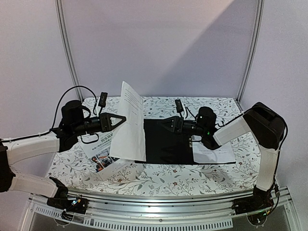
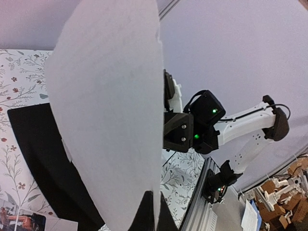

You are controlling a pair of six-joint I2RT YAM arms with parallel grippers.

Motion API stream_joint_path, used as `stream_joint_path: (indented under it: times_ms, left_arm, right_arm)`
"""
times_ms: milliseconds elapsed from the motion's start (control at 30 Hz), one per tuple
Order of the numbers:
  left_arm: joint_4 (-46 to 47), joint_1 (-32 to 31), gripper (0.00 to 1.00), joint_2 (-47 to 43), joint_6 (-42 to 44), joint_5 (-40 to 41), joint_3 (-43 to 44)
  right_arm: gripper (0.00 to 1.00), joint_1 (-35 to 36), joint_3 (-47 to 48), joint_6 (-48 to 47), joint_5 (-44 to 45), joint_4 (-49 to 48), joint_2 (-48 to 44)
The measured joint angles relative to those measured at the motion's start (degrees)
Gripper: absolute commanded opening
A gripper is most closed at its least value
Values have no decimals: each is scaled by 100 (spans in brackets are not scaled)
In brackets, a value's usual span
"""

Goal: Put the files into the folder

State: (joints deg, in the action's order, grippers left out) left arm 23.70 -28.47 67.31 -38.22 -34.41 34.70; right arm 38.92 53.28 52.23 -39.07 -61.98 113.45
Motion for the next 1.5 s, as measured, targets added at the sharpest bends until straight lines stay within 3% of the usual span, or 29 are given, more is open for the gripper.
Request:
stream_joint_path:
  times_ms: [1000,1333,1500]
  left_arm:
    - [212,-343,0,-118,-205,-590,94]
    - [-133,-352,0,-105,63,-186,98]
    - [-328,-352,0,-76,258,195,96]
  right_arm:
    - [73,120,1185,1360,-461,-1001,1432]
    - [35,155,1193,2269,-802,-1384,1550]
    - [29,153,1185,2865,-901,-1394,1650]
